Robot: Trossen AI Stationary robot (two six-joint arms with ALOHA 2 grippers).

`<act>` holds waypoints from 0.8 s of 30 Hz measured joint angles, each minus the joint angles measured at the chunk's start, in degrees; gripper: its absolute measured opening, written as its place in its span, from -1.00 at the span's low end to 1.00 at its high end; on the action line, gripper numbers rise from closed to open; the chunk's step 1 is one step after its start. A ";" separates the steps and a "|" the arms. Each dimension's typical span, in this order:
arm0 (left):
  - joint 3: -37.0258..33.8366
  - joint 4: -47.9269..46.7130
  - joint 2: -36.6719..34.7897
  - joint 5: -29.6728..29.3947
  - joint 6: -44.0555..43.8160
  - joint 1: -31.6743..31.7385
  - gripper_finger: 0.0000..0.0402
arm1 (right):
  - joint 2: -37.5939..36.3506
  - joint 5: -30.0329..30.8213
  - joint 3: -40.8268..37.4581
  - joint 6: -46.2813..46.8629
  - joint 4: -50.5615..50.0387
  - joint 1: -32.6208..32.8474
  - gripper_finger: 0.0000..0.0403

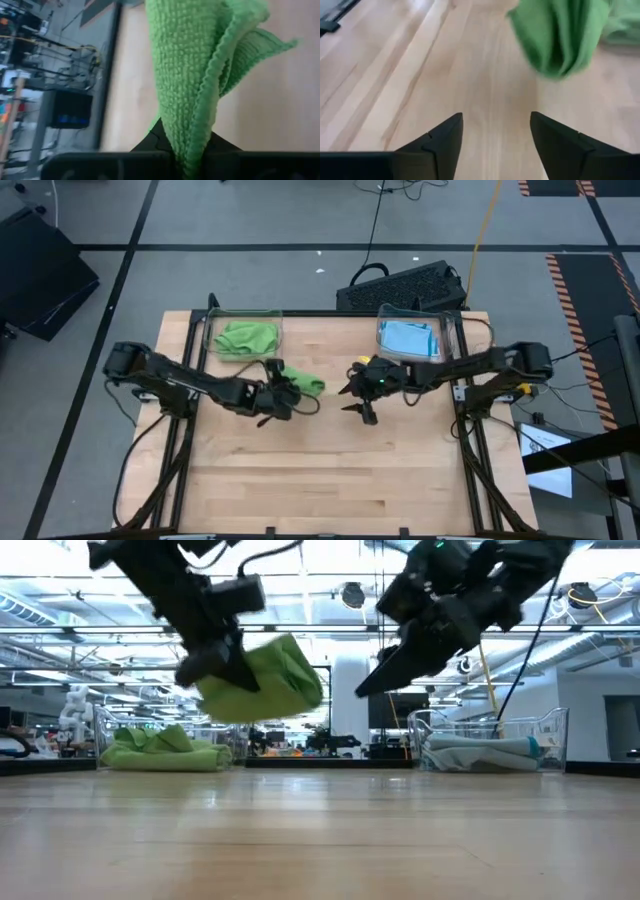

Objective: Fold microfiber towels
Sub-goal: Put the folded green microfiber cloth into the left transparent bin

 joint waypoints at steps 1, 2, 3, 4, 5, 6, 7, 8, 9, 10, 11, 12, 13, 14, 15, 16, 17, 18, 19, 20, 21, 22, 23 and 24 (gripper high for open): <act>0.30 -1.67 -1.57 -0.51 0.81 0.66 -0.94 | -1.46 1.03 -0.99 -0.02 0.22 0.29 0.12; 0.99 -3.12 -2.88 -0.66 1.22 1.40 -0.94 | -2.80 1.52 -1.93 -0.02 0.80 0.45 0.13; 1.69 -4.43 -4.04 -0.66 1.52 2.13 -0.94 | -4.17 2.34 -2.94 -0.02 1.05 0.55 0.14; 2.40 -7.00 -5.50 -0.81 1.56 2.95 -0.94 | -5.40 2.61 -4.02 -0.05 0.96 0.64 0.14; 3.24 -9.94 -6.56 -1.67 1.54 3.75 -0.94 | -6.52 2.64 -5.01 -0.05 1.12 0.64 0.14; 4.35 -11.83 -7.29 -2.79 1.59 4.69 -0.94 | -7.82 2.80 -6.18 -0.06 1.30 0.62 0.14; 5.40 -13.59 -8.05 -4.05 1.73 5.56 -0.94 | -9.17 2.80 -7.44 -0.07 1.31 0.60 0.13; 6.17 -16.67 -8.75 -5.61 1.75 6.56 -0.94 | -10.25 2.81 -8.54 -0.07 1.91 0.60 0.13; 6.86 -19.90 -9.29 -7.41 1.78 7.72 -0.94 | -11.30 2.84 -9.71 -0.07 3.12 0.58 0.12; 7.82 -21.88 -9.53 -8.93 1.86 9.04 -0.94 | -12.54 2.83 -11.15 -0.07 4.04 0.60 0.11; 8.59 -22.70 -9.60 -10.40 1.98 10.46 -0.94 | -13.90 2.76 -12.70 0.02 4.66 0.60 0.11; 8.89 -23.79 -9.93 -11.72 2.22 12.00 -0.94 | -14.86 2.68 -14.06 0.30 6.15 0.62 0.10; 8.93 -25.34 -10.34 -12.60 2.83 13.60 -0.94 | -15.75 2.68 -15.38 0.92 8.11 0.60 0.10; 8.93 -26.25 -10.54 -13.16 3.71 15.01 -0.94 | -17.07 2.71 -16.82 1.42 9.29 0.60 0.10; 8.91 -26.06 -10.55 -13.33 4.42 16.47 -0.94 | -18.39 2.68 -18.49 1.85 10.19 0.60 0.10; 8.75 -26.00 -10.43 -13.34 5.17 18.02 -0.94 | -19.29 2.65 -19.85 2.35 11.65 0.60 0.10; 8.48 -26.98 -10.35 -13.18 5.86 19.48 -0.94 | -20.20 2.67 -21.11 2.78 13.12 0.60 0.10; 8.31 -28.24 -10.31 -12.90 6.28 20.75 -0.94 | -21.45 2.64 -22.73 3.25 14.00 0.60 0.10; 8.30 -28.64 -9.99 -12.80 6.51 22.02 -0.94 | -22.66 2.61 -24.28 3.90 14.58 0.60 0.10; 8.42 -28.47 -9.50 -12.79 7.07 23.34 -0.93 | -23.59 2.61 -25.52 4.43 15.80 0.60 0.10; 8.42 -28.56 -9.21 -12.66 7.76 24.45 -0.93 | -24.48 2.65 -26.68 4.84 17.06 0.60 0.10; 8.34 -29.04 -9.06 -12.36 8.39 25.35 -0.92 | -25.65 2.63 -28.12 5.28 18.04 0.60 0.10; 8.31 -29.15 -8.73 -12.35 9.06 26.21 -0.92 | -26.66 2.61 -29.19 5.77 18.50 0.60 0.10; 8.38 -28.81 -8.49 -12.41 9.98 27.07 -0.92 | -27.33 2.63 -29.80 6.01 19.07 0.60 0.10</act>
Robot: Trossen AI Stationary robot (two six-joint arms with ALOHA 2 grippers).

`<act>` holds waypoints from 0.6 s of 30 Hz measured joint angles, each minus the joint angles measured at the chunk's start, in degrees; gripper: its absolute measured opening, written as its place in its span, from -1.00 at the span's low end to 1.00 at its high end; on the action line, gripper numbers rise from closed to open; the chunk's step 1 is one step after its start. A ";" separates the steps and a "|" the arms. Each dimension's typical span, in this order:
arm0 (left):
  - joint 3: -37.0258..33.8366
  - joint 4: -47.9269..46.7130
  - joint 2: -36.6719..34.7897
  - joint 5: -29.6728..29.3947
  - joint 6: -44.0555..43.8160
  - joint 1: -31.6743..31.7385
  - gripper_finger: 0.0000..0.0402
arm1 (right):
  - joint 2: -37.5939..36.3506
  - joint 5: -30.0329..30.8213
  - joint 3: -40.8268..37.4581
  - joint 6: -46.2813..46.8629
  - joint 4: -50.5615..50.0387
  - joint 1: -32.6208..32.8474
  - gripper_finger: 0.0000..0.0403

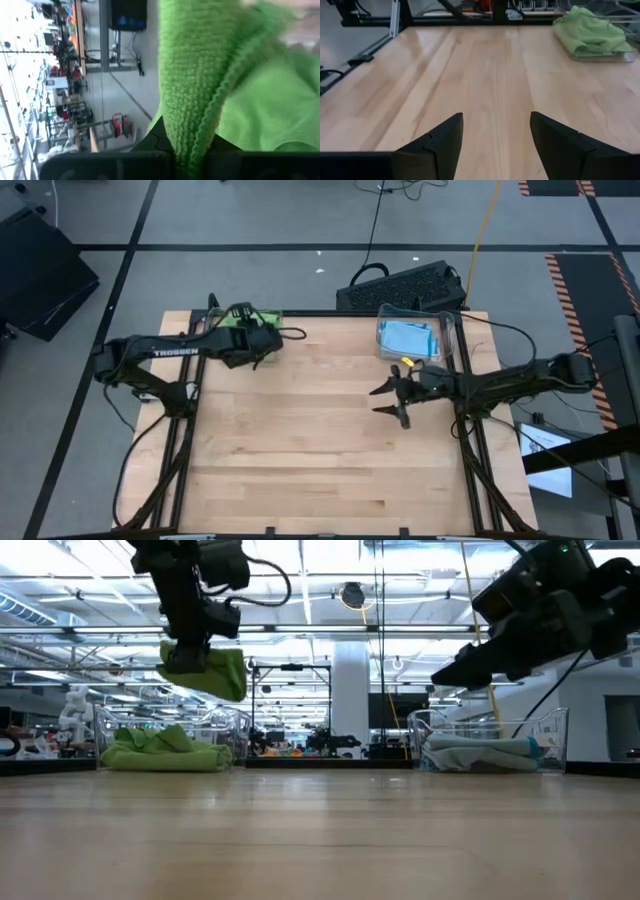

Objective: Fold microfiber towels
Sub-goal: Put the folded green microfiber cloth into the left transparent bin

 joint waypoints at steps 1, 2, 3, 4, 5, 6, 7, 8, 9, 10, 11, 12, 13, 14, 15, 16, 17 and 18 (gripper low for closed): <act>0.05 -0.13 0.21 0.05 0.55 0.78 -0.93 | -0.78 0.00 -0.55 0.20 0.38 0.00 0.10; 0.02 -0.86 0.34 0.23 0.77 1.51 -0.94 | -1.71 -0.10 -1.07 0.46 0.22 0.06 0.10; 0.00 -1.20 0.45 0.41 0.87 2.36 -0.94 | -2.38 -0.13 -1.36 0.85 0.15 0.14 0.10; 0.00 -1.03 0.56 0.64 0.94 3.10 -0.94 | -2.79 -0.11 -1.39 1.16 0.38 0.18 0.10; 0.00 -1.03 0.62 1.50 0.88 3.67 -0.94 | -3.36 -0.18 -1.57 1.35 0.33 0.24 0.10; -0.06 -1.28 0.71 2.44 0.50 4.29 -0.94 | -3.92 -0.28 -1.83 1.53 0.15 0.38 0.10; -0.44 -1.10 0.72 2.92 0.41 4.85 -0.94 | -4.06 -0.26 -1.83 1.53 0.37 0.57 0.10; -0.91 -0.97 0.72 3.03 0.59 5.19 -0.94 | -4.21 -0.26 -1.74 1.51 0.25 0.69 0.10; -1.57 -0.91 0.71 3.03 0.80 5.44 -0.94 | -4.55 -0.26 -1.76 1.52 -0.26 0.93 0.10; -2.51 -0.57 0.71 3.01 1.06 5.69 -0.94 | -4.69 -0.26 -1.79 1.57 -0.25 1.22 0.10; -3.65 0.00 0.71 3.03 1.66 6.07 -0.94 | -4.70 -0.26 -1.77 1.73 0.00 1.43 0.10; -4.77 0.61 0.71 3.11 2.32 6.28 -0.94 | -4.70 -0.26 -1.76 1.78 -0.16 1.74 0.10; -5.84 1.22 0.71 3.13 2.90 6.37 -0.94 | -4.70 -0.26 -1.76 1.79 -0.58 2.09 0.10; -6.84 2.18 0.71 3.13 3.73 6.65 -0.94 | -4.70 -0.25 -1.76 1.78 -0.61 2.44 0.10; -7.76 3.14 0.73 3.16 4.78 6.93 -0.94 | -4.71 -0.23 -1.76 1.76 -0.44 2.67 0.10; -8.63 4.31 0.71 3.21 5.78 7.14 -0.94 | -4.74 -0.22 -1.76 1.72 -0.29 2.87 0.10; -9.49 5.78 0.72 3.21 6.63 7.43 -0.94 | -4.74 -0.21 -1.76 1.72 -0.19 3.01 0.10; -10.31 7.34 0.71 3.27 7.63 7.80 -0.93 | -4.74 -0.12 -1.76 1.70 -0.05 3.15 0.10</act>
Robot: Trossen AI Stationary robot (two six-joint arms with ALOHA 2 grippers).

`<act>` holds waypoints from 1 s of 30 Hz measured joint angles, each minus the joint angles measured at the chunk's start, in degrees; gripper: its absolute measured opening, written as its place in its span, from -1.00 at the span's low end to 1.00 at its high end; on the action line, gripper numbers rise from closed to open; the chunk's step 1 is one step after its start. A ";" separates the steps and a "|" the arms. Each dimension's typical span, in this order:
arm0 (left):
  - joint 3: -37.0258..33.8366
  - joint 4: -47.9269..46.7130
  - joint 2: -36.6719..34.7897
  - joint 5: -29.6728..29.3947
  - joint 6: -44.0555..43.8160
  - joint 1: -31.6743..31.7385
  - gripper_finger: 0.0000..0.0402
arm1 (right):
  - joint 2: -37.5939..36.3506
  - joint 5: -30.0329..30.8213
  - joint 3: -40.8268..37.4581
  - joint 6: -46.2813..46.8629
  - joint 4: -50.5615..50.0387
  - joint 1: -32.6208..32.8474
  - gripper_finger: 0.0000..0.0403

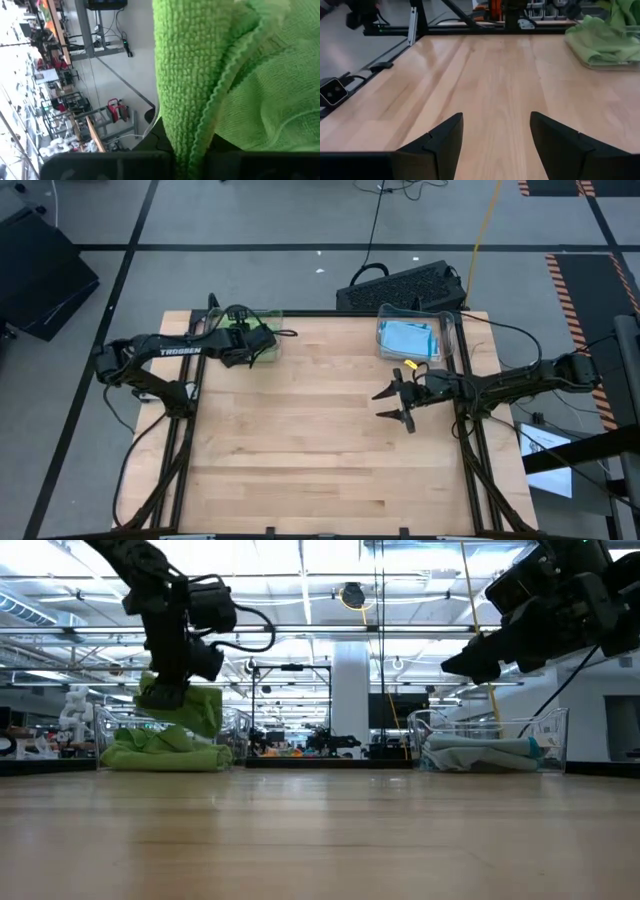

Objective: Fold microfiber towels
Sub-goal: Put the folded green microfiber cloth into the left transparent bin

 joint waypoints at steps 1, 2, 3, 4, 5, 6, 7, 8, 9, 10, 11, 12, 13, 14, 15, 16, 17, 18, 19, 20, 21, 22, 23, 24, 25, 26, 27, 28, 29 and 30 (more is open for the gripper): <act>-0.75 1.35 0.00 0.16 1.01 0.34 -0.92 | 0.00 -0.01 0.00 0.00 0.28 0.07 0.10; -1.52 2.91 0.00 0.18 2.05 0.88 -0.92 | 0.00 -0.01 0.00 0.02 0.64 0.07 0.10; -2.31 4.68 0.01 0.05 3.29 1.45 -0.92 | 0.00 0.01 0.00 0.10 0.87 0.07 0.10; -3.07 6.37 0.00 -0.65 4.50 2.02 -0.92 | 0.00 0.03 0.00 0.20 1.08 0.07 0.10; -3.74 7.85 0.02 -1.53 5.30 2.53 -0.93 | 0.00 0.05 0.00 0.23 1.24 0.07 0.10; -4.28 9.37 0.00 -1.61 6.07 3.04 -0.94 | 0.00 0.05 0.00 0.24 1.40 0.07 0.10; -4.69 10.35 0.00 -1.24 6.74 3.40 -0.94 | 0.00 0.07 0.00 0.24 1.56 0.07 0.10; -5.16 11.05 0.00 -0.80 7.14 3.71 -0.94 | 0.00 0.08 0.00 0.24 1.62 0.07 0.10; -5.62 11.55 0.00 -0.72 7.29 4.09 -0.94 | 0.00 0.07 0.00 0.29 1.60 0.07 0.10; -6.10 12.10 0.01 -0.67 7.27 4.48 -0.94 | 0.00 0.08 0.00 0.47 1.60 0.07 0.10; -6.53 12.70 0.00 -0.44 7.27 4.85 -0.93 | 0.00 0.06 0.00 0.56 1.60 0.07 0.10; -6.87 12.88 0.00 0.07 7.24 5.02 -0.90 | 0.00 0.08 0.00 0.65 1.60 0.07 0.10; -7.23 12.74 0.00 0.84 7.23 5.12 -0.88 | 0.00 0.08 0.00 0.66 1.60 0.07 0.10; -7.47 12.53 0.00 1.92 6.97 5.10 -0.85 | 0.00 0.08 0.00 0.66 1.60 0.07 0.10; -7.57 12.20 0.04 2.71 6.44 5.02 -0.81 | 0.00 0.07 0.00 0.67 1.60 0.07 0.10; -7.57 12.15 0.04 2.79 5.71 4.89 -0.78 | 0.00 0.06 0.00 0.66 1.60 0.07 0.10; -7.57 12.32 0.04 2.63 5.04 4.74 -0.74 | 0.00 0.08 0.00 0.66 1.59 0.07 0.10; -7.55 12.43 0.04 2.21 4.61 4.56 -0.71 | 0.00 0.08 0.00 0.66 1.58 0.07 0.10; -7.55 12.33 0.04 1.79 4.36 4.31 -0.68 | 0.00 0.08 0.00 0.63 1.60 0.07 0.10; -7.55 12.25 0.04 1.77 4.32 4.05 -0.64 | 0.00 0.08 0.00 0.60 1.56 0.07 0.10; -7.55 12.28 0.04 1.85 4.46 3.83 -0.60 | 0.00 0.08 0.00 0.48 1.44 0.07 0.10; -7.55 12.26 0.04 2.44 4.48 3.62 -0.55 | 0.00 0.08 0.00 0.34 1.20 0.07 0.10; -7.55 12.21 0.04 3.29 4.46 3.52 -0.50 | 0.00 0.08 0.00 0.20 0.98 0.07 0.10; -7.55 12.16 -0.03 4.34 4.43 3.52 -0.44 | 0.02 0.08 0.00 0.05 0.74 0.07 0.10; -7.55 12.11 -0.15 5.60 4.27 3.55 -0.38 | 0.02 0.07 0.00 -0.06 0.66 0.07 0.10; -7.55 12.11 -0.20 6.57 3.93 3.65 -0.31 | 0.02 0.08 0.00 -0.27 0.68 0.07 0.10; -7.55 12.10 -0.20 7.25 3.67 3.65 -0.24 | 0.02 0.07 0.00 -0.35 0.68 0.07 0.10; -7.55 11.97 -0.20 7.64 3.31 3.65 -0.17 | 0.02 0.08 0.02 -0.41 0.68 0.07 0.10; -7.55 11.73 -0.20 7.75 2.91 3.65 -0.10 | 0.02 0.08 0.02 -0.48 0.68 0.07 0.10; -7.52 11.45 -0.20 7.75 2.75 3.64 -0.03 | 0.02 0.08 0.02 -0.59 0.69 0.07 0.10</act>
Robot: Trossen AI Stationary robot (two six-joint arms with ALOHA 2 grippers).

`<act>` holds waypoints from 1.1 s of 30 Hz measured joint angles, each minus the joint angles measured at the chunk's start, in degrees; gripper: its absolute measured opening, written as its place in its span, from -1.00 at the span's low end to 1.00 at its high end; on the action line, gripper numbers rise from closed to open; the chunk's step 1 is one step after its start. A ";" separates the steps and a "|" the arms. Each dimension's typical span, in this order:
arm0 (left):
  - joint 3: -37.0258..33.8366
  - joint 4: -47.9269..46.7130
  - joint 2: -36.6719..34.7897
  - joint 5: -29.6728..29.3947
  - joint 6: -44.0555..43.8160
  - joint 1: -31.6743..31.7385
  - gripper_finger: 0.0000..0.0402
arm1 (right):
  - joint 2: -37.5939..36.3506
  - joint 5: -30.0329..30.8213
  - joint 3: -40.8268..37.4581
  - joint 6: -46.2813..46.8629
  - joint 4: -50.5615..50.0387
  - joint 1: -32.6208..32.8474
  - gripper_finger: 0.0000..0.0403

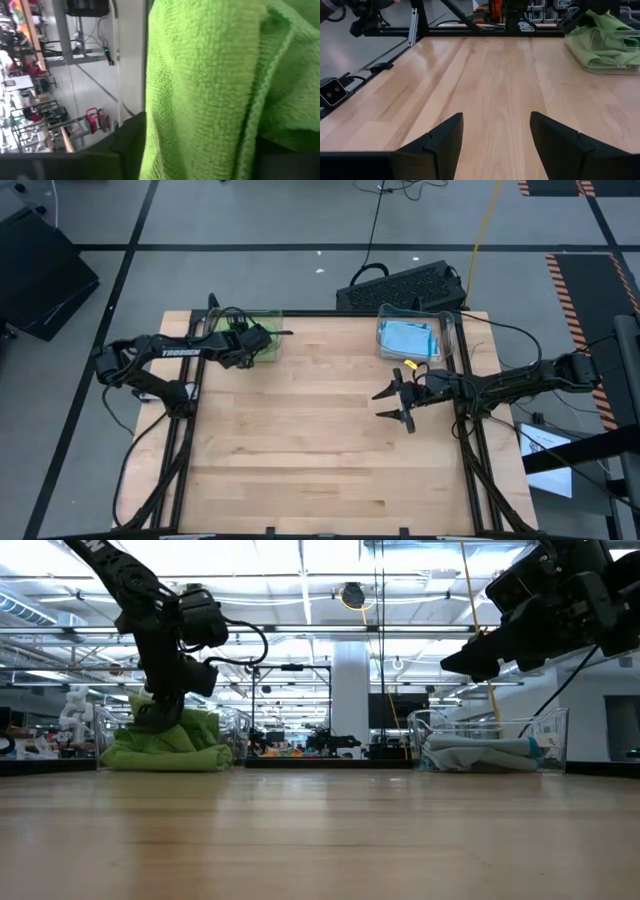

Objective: Fold microfiber towels
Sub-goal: Put the folded green microfiber cloth into the left transparent bin

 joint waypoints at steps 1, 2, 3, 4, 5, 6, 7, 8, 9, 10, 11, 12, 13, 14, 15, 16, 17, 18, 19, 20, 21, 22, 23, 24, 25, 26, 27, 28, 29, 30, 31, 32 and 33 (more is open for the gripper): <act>0.22 -0.85 0.00 0.24 -0.52 -0.01 0.03 | 0.00 0.00 0.00 -0.08 0.00 0.00 0.10; 0.76 -2.36 0.00 0.93 -1.43 0.02 0.08 | 0.00 0.00 0.00 -0.18 -0.01 0.00 0.10; 1.40 -3.95 0.00 1.91 -2.61 0.15 0.13 | 0.00 0.00 0.00 -0.22 -0.03 0.00 0.10; 2.29 -5.72 0.00 3.35 -3.88 0.25 0.16 | 0.00 0.00 0.00 -0.24 -0.02 0.00 0.10; 3.24 -7.68 0.00 5.28 -5.25 0.48 0.19 | 0.00 0.00 0.00 -0.24 -0.02 0.00 0.10; 4.19 -9.89 0.00 7.27 -6.46 0.73 0.21 | 0.00 0.00 0.00 -0.24 0.00 0.00 0.10; 5.13 -11.99 0.00 9.04 -7.44 1.01 0.21 | 0.00 0.00 0.00 -0.27 0.00 0.00 0.10; 5.95 -13.77 0.00 10.42 -8.35 1.29 0.22 | 0.00 0.00 0.00 -0.37 0.00 0.00 0.10; 6.73 -15.42 0.00 11.94 -9.34 1.55 0.22 | 0.00 0.00 0.00 -0.43 0.00 0.00 0.10; 7.45 -17.03 0.00 13.50 -10.25 1.87 0.22 | 0.00 0.00 0.02 -0.43 0.00 0.00 0.10; 8.23 -18.72 0.00 15.07 -11.09 2.20 0.22 | 0.02 0.00 0.02 -0.39 0.00 0.00 0.10; 9.04 -20.27 0.00 16.16 -12.08 2.46 0.22 | 0.02 0.00 0.02 -0.37 -0.01 0.00 0.10; 9.97 -21.88 0.00 17.16 -13.25 2.62 0.22 | 0.02 0.00 0.04 -0.35 -0.05 0.00 0.10; 11.02 -23.64 0.00 17.76 -14.67 2.70 0.22 | 0.02 0.00 0.04 -0.33 -0.16 0.00 0.10; 12.24 -25.44 0.00 18.18 -16.25 2.68 0.22 | 0.02 0.00 0.04 -0.31 -0.35 0.00 0.10; 13.62 -27.00 0.00 18.80 -17.93 2.55 0.22 | 0.02 0.00 0.04 -0.29 -0.51 0.00 0.10; 15.10 -28.24 0.00 19.42 -19.53 2.33 0.22 | 0.02 0.00 0.04 -0.28 -0.65 0.00 0.10; 16.41 -29.03 -0.01 19.67 -20.99 2.04 0.22 | 0.02 0.00 0.04 -0.28 -0.78 0.00 0.10; 17.47 -29.09 -0.26 19.82 -22.35 1.76 0.20 | 0.02 0.00 0.04 -0.28 -0.79 0.00 0.10; 18.37 -28.76 -0.72 20.12 -23.55 1.67 0.17 | 0.02 0.00 0.04 -0.28 -0.77 0.00 0.10; 19.30 -28.62 -1.14 21.01 -24.70 1.68 0.12 | 0.02 0.00 0.04 -0.28 -0.77 0.00 0.10; 20.19 -28.35 -1.33 22.23 -26.11 1.83 0.06 | 0.02 0.00 0.04 -0.28 -0.79 0.00 0.10; 20.83 -28.10 -1.34 23.31 -28.03 2.35 -0.01 | 0.02 0.00 0.04 -0.27 -0.79 0.00 0.10; 21.06 -28.18 -1.25 23.78 -30.21 3.09 -0.09 | 0.02 0.00 0.04 -0.26 -0.79 0.00 0.10; 21.04 -28.70 -1.16 23.84 -32.68 4.11 -0.19 | 0.02 0.00 0.04 -0.26 -0.78 0.00 0.10; 20.78 -28.98 -1.16 23.82 -34.96 5.34 -0.30 | 0.02 0.00 0.04 -0.26 -0.78 -0.02 0.10; 20.36 -28.92 -1.18 23.82 -37.16 6.76 -0.41 | 0.02 0.00 0.04 -0.26 -0.81 0.00 0.10; 19.79 -28.88 -1.07 24.00 -39.21 8.12 -0.52 | 0.02 0.00 0.04 -0.26 -0.79 0.00 0.10; 19.20 -28.96 -0.78 24.69 -40.83 9.41 -0.63 | 0.02 0.00 0.04 -0.26 -0.77 -0.01 0.10; 18.67 -29.09 -0.54 25.28 -42.25 10.53 -0.73 | 0.02 0.00 0.04 -0.26 -0.80 0.00 0.10; 18.09 -29.03 -0.50 25.47 -43.86 11.49 -0.83 | 0.02 0.00 0.04 -0.26 -0.81 -0.02 0.10; 17.55 -28.97 -0.56 25.55 -45.44 12.33 -0.91 | 0.02 0.00 0.04 -0.26 -0.81 -0.02 0.10; 16.99 -28.68 -0.62 25.57 -47.02 13.08 -0.95 | 0.02 0.01 0.04 -0.26 -0.78 0.00 0.10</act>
